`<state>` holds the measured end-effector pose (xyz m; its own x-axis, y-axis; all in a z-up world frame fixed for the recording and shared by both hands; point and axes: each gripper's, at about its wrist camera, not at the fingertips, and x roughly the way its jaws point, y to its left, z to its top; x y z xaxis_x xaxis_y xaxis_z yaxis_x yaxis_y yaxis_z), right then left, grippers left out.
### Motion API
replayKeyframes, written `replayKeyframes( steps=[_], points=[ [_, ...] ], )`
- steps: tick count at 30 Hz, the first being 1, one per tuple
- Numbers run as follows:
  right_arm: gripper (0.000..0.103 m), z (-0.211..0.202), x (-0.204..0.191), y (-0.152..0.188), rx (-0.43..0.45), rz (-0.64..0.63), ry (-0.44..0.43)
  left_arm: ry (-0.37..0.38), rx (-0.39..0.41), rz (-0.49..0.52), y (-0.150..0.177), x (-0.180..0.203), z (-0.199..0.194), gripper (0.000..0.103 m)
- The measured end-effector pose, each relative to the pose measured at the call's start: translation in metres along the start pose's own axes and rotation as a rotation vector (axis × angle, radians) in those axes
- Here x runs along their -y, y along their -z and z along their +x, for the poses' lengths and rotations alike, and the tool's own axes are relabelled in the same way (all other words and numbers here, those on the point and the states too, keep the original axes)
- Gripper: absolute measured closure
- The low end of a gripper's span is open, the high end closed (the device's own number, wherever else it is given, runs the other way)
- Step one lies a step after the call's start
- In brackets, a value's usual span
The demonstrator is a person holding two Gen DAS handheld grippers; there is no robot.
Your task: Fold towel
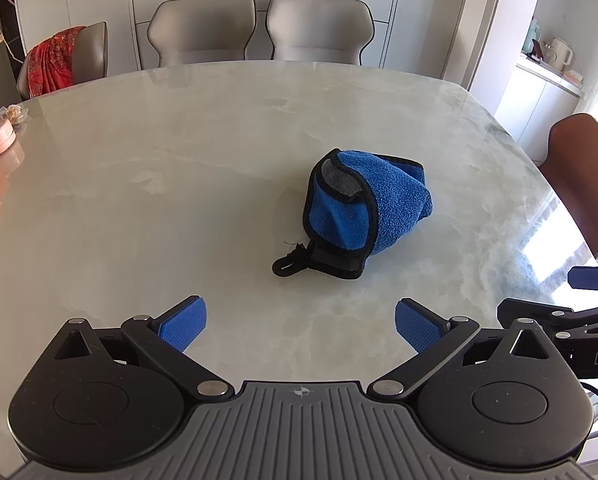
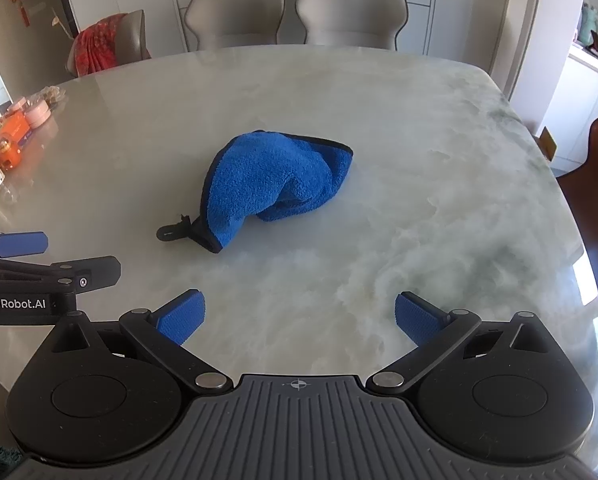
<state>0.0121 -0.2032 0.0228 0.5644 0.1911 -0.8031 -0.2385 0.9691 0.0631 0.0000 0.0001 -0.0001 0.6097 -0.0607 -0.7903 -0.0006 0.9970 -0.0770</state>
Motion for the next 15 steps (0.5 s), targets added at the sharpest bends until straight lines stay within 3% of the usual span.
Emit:
replayKeyframes(
  steps=[15],
  points=[
    [0.001, 0.0011, -0.0034, -0.0009, -0.010, -0.006, 0.002, -0.002, -0.008, -0.006, -0.0006, -0.0035, 0.0007, 0.000]
  ],
)
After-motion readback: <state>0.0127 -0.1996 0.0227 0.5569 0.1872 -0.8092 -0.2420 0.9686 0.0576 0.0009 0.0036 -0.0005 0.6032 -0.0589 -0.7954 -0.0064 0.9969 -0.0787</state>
